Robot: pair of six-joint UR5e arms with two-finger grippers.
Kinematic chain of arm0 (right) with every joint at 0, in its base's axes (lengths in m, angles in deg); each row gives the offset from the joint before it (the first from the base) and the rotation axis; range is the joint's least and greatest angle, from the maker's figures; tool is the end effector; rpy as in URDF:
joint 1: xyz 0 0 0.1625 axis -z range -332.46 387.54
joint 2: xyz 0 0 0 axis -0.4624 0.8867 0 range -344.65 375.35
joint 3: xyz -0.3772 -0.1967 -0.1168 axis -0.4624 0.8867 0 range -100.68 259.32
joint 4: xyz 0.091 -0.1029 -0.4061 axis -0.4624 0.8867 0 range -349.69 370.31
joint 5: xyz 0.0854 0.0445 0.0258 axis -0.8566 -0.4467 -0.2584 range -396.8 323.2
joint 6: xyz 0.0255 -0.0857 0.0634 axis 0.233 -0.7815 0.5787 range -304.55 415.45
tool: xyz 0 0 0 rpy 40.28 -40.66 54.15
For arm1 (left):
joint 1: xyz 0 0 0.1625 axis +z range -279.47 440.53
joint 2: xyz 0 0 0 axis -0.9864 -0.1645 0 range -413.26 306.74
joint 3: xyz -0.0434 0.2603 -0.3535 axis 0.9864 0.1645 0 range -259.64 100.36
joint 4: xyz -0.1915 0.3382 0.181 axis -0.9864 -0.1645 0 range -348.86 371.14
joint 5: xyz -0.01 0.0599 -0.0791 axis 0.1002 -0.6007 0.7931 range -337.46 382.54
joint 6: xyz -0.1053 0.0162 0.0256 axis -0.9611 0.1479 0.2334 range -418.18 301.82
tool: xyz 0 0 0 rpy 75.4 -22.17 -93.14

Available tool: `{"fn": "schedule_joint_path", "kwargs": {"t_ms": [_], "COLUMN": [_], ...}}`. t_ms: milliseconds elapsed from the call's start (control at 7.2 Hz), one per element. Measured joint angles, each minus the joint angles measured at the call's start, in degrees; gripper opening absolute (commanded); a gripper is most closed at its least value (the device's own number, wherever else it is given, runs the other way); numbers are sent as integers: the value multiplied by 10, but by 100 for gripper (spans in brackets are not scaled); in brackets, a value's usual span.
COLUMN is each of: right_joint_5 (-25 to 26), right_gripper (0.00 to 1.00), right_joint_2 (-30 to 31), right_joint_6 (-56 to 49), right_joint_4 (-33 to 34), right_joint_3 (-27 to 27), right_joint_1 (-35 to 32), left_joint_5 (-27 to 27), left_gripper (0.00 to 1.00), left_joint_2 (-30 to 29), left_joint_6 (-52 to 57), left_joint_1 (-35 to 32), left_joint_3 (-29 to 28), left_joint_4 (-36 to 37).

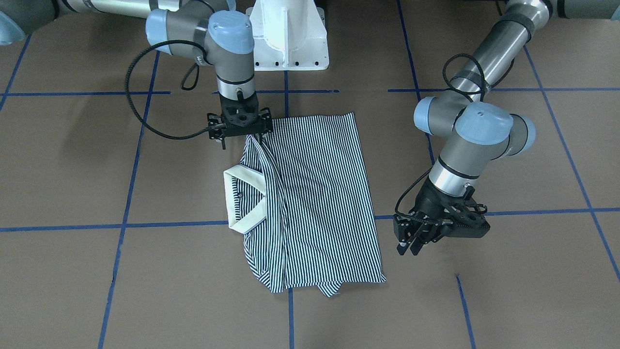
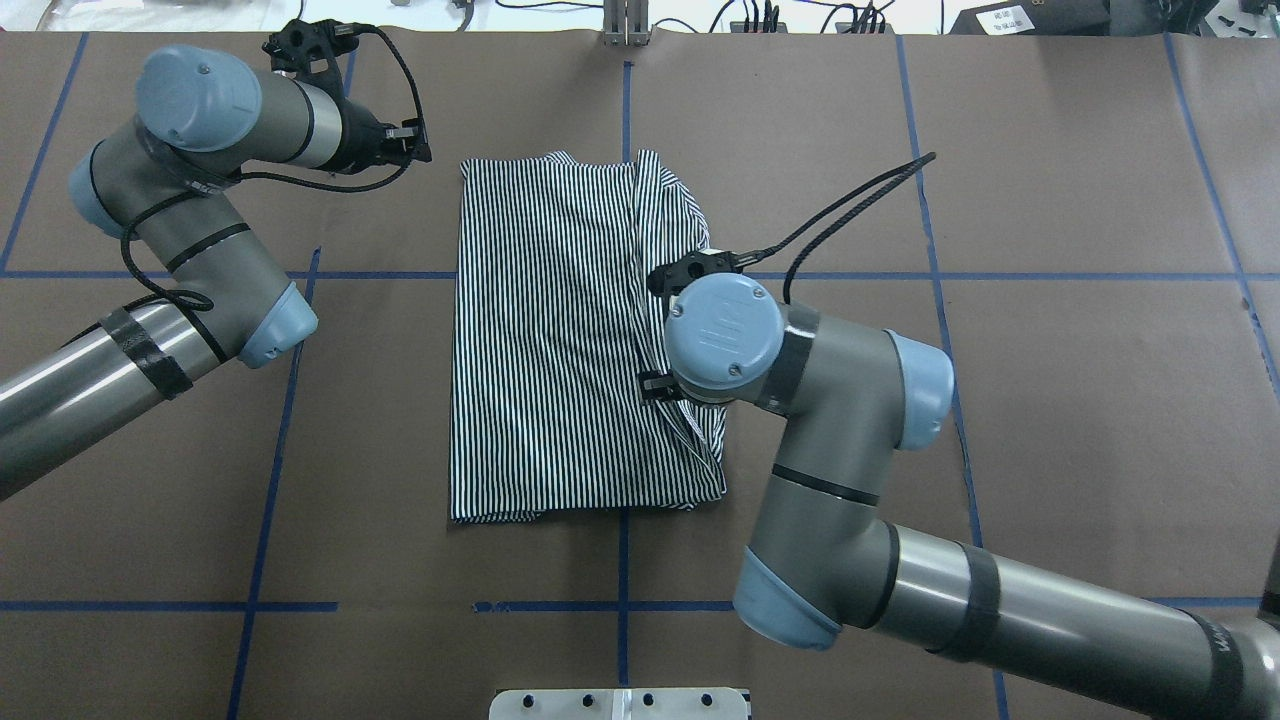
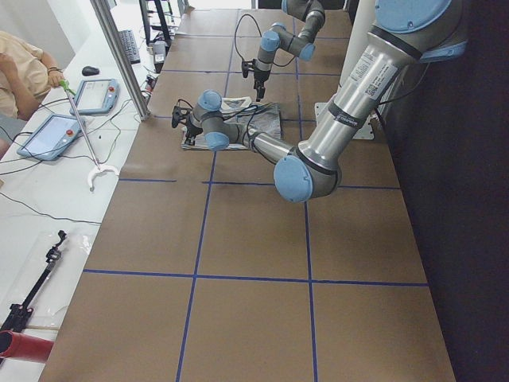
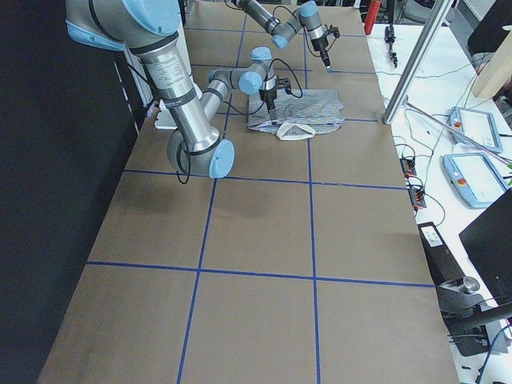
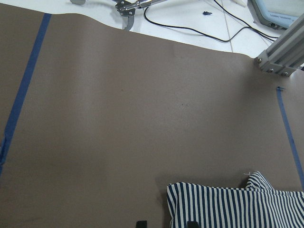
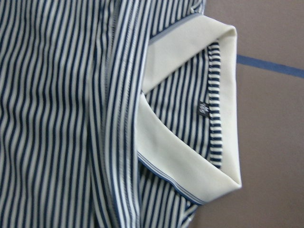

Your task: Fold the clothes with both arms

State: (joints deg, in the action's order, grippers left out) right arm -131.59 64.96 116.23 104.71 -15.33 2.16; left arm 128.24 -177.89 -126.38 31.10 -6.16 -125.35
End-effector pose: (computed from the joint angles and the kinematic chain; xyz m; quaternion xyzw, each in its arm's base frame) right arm -0.5978 -0.4210 0.2282 0.1243 -0.3263 -0.0458 0.9359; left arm 0.4260 -0.6569 0.3541 0.2143 0.4976 -0.1291 0.8306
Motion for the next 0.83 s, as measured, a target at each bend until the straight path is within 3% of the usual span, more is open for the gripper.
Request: {"fn": "schedule_joint_path", "kwargs": {"t_ms": [278, 833], "right_joint_5": [2, 1], "right_gripper": [97, 96], "right_joint_2": [-36, -42], "right_joint_6": [0, -8], "right_joint_4": [-1, 4], "right_joint_3": [61, 90], "right_joint_1": [10, 16], "left_joint_5": [6, 7], "left_gripper": [40, 40], "left_joint_2": [7, 10], "left_joint_6": [0, 0], "left_joint_1": [-1, -1], "left_joint_3": [7, 12], "left_joint_4": [0, 0]}}
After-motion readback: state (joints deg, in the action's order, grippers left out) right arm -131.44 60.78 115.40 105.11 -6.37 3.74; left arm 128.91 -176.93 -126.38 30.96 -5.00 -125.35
